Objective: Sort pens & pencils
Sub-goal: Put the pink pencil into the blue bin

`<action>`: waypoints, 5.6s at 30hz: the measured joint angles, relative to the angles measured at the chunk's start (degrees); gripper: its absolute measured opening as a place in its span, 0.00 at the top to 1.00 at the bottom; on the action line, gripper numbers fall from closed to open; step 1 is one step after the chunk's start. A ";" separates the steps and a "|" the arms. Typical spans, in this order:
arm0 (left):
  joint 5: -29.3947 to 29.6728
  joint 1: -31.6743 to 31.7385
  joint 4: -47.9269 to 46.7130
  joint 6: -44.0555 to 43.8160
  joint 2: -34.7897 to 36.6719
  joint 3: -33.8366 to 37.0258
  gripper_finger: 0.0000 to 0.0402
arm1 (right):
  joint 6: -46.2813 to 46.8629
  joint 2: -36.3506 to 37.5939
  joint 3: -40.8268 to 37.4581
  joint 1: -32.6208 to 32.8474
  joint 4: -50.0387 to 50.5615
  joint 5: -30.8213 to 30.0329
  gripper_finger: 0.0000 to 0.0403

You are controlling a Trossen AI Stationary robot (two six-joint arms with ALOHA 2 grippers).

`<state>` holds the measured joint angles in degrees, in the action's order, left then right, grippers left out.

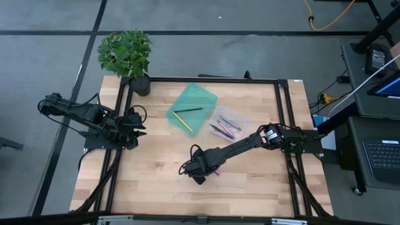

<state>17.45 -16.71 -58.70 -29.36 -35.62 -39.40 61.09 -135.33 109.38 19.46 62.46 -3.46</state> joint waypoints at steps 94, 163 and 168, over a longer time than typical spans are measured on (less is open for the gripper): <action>0.02 0.01 0.22 -0.50 -0.01 0.02 0.71 | 15.16 0.24 -1.55 10.87 3.65 0.13 0.77; 0.04 0.00 0.27 -0.48 -0.02 0.02 0.71 | 10.58 1.53 -1.81 7.10 4.82 -6.26 1.00; 0.07 0.00 0.28 -0.46 -0.01 0.02 0.71 | 10.59 2.20 -0.47 7.10 6.01 -7.33 1.00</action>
<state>17.52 -16.71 -58.41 -29.82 -35.63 -39.38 71.68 -133.13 108.91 26.57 68.47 -10.79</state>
